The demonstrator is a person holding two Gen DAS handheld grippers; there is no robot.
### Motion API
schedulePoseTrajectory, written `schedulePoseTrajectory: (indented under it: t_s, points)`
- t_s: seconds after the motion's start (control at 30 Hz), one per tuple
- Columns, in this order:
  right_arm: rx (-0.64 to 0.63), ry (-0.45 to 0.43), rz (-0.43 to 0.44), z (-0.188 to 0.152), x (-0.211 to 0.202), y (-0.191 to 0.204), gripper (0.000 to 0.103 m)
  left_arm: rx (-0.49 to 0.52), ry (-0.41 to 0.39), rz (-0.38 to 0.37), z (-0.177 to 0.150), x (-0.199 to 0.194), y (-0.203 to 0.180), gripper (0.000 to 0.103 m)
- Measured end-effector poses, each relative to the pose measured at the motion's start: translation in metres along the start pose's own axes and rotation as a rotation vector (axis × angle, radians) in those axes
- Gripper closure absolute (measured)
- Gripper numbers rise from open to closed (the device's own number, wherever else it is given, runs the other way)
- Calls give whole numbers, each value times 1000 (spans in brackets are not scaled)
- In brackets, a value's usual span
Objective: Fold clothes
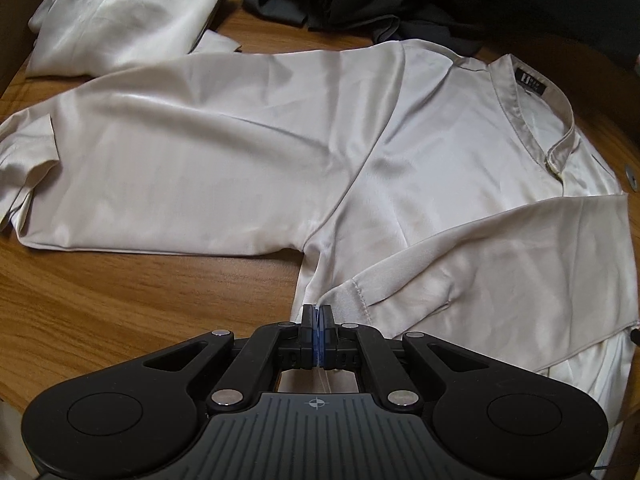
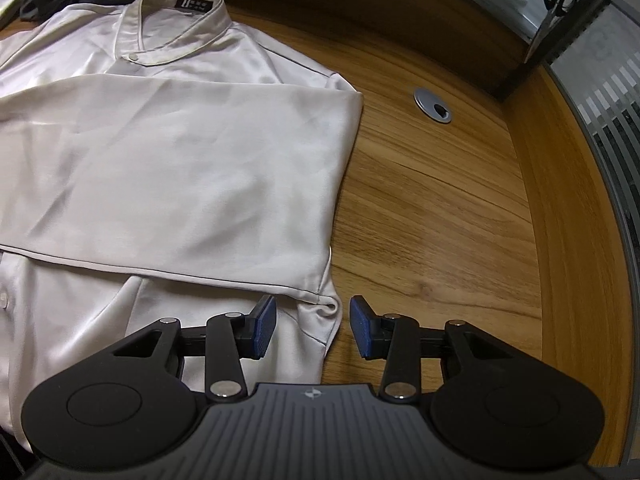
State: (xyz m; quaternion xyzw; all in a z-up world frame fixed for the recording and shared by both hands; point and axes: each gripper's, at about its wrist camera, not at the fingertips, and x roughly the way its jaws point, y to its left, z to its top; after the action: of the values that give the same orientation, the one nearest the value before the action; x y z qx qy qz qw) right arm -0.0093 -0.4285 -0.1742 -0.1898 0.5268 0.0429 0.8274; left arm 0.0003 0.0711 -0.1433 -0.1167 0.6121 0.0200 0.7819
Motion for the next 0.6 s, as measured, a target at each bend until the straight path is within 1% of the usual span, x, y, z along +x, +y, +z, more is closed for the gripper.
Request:
schedulePoseTrajectory:
  t_s: [0.07, 0.1, 0.13, 0.17, 0.2, 0.23, 0.3, 0.37, 0.43, 0.5, 0.6]
  points:
    - [-2, -5, 8, 2, -3, 0, 58, -21, -20, 5, -1, -5, 5, 92]
    - [0, -11, 13, 3, -5, 0, 57, -32, -30, 11, -2, -9, 8, 84]
    - [2, -16, 20, 4, -8, 0, 57, -44, -41, 18, -1, -13, 12, 82]
    - [8, -19, 31, 6, -11, 0, 56, -59, -51, 25, -2, -17, 17, 81]
    - [13, -22, 41, 7, -14, 1, 56, -77, -60, 32, -2, -21, 23, 78]
    - [18, -26, 52, 9, -17, 3, 56, -95, -69, 38, -2, -26, 30, 71]
    - [28, -32, 78, 12, -25, 7, 56, -134, -97, 48, -1, -36, 46, 64]
    - [46, -33, 112, 17, -32, 14, 56, -173, -125, 57, -1, -44, 64, 61]
    - [66, -31, 149, 21, -38, 23, 56, -211, -148, 66, 1, -51, 85, 53]
    - [90, -27, 180, 26, -46, 34, 56, -246, -167, 71, 4, -58, 106, 51]
    - [122, -21, 231, 37, -62, 56, 56, -272, -179, 80, 12, -64, 140, 47]
